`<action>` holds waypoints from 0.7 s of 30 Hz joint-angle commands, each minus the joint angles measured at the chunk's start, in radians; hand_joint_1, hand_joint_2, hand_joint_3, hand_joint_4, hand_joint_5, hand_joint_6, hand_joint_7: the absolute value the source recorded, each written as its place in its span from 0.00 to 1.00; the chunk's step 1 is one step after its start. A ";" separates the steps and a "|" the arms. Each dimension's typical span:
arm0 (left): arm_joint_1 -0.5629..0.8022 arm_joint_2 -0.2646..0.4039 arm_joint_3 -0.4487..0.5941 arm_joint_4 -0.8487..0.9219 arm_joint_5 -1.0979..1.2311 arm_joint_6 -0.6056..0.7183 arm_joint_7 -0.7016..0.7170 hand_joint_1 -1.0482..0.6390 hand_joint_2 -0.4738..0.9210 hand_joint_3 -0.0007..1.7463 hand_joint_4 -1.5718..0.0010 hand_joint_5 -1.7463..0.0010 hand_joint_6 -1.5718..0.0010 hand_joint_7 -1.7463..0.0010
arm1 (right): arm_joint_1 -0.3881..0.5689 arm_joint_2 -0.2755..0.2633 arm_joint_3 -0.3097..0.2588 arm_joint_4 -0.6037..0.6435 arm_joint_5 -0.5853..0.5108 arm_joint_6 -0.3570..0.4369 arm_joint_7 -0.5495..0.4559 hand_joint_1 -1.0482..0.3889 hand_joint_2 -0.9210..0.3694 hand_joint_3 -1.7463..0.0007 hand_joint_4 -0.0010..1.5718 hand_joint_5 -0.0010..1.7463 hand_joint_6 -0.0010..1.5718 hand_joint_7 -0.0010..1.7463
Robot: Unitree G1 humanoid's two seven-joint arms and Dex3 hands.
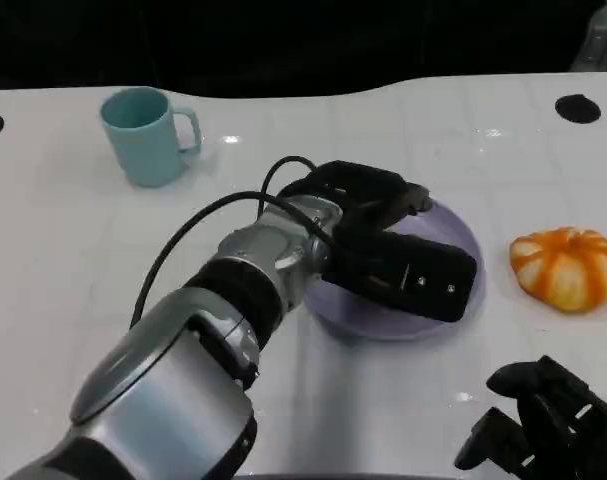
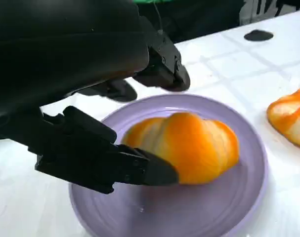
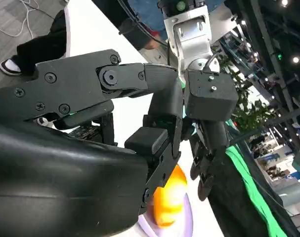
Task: Grasp the bread from the table and place it into the plate.
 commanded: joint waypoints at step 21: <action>0.097 0.239 0.234 -0.180 -0.292 -0.232 -0.307 0.09 1.00 0.27 0.92 0.96 0.91 0.99 | -0.018 -0.014 -0.016 0.015 0.010 -0.009 0.001 0.36 0.00 0.86 0.39 0.82 0.41 0.56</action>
